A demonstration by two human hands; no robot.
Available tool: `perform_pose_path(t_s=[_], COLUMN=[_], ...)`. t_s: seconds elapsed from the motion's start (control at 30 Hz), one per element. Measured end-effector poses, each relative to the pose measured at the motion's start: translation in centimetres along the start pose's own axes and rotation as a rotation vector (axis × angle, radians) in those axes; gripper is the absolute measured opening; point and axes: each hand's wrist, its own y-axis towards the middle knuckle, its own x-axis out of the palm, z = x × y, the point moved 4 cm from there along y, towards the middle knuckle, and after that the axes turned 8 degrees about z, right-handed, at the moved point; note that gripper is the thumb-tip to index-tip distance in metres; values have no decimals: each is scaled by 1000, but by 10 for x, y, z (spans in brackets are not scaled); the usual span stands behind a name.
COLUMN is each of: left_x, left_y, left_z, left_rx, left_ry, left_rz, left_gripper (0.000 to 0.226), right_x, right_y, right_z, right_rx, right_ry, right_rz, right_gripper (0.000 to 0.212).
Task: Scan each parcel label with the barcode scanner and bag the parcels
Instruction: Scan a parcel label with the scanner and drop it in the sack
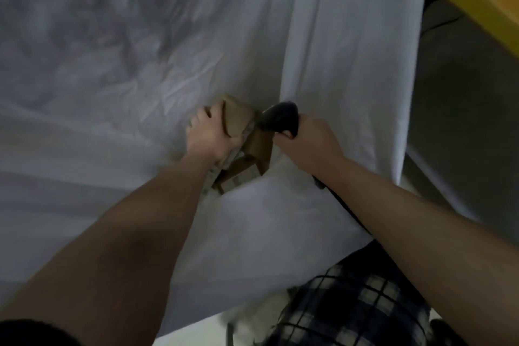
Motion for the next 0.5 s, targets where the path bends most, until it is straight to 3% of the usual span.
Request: perform_pose_path(t_s=[0.2,0.5], left_x=[15,-57], left_y=[-3,-41], left_z=[10,65], left_rx=[50,222], left_ry=[224,82], left_rz=[-39,166], left_gripper=[80,60], right_x=[3,-53], right_y=[-4,-54], right_z=[1,-21], right_rx=[-6,-44], right_ry=[-10,31], right_rz=[18,195], right_gripper=[32,18])
